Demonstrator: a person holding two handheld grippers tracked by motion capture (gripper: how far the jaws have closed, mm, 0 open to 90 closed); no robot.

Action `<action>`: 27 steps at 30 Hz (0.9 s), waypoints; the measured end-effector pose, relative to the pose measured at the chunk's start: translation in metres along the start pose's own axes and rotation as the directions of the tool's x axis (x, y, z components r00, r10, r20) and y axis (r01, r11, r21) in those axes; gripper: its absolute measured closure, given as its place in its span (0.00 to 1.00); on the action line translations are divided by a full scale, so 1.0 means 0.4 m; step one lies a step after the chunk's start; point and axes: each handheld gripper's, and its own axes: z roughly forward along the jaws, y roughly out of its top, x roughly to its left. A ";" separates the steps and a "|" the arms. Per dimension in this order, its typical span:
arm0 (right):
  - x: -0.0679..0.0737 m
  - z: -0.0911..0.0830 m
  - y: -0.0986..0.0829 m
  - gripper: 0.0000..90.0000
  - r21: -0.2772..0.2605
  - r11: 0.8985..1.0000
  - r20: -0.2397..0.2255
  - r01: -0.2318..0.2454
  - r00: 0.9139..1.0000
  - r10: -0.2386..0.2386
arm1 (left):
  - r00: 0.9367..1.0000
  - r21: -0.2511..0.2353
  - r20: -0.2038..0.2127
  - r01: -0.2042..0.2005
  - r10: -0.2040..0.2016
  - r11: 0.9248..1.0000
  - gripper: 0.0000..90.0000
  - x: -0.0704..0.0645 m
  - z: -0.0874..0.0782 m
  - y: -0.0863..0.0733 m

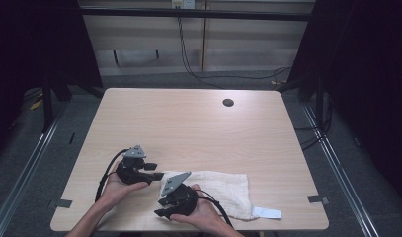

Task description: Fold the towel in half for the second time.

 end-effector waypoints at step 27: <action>0.006 0.012 -0.036 0.94 -0.061 0.998 0.067 -0.014 0.998 0.018 | 0.997 0.054 0.008 -0.076 0.075 0.996 0.67 -0.014 0.071 0.002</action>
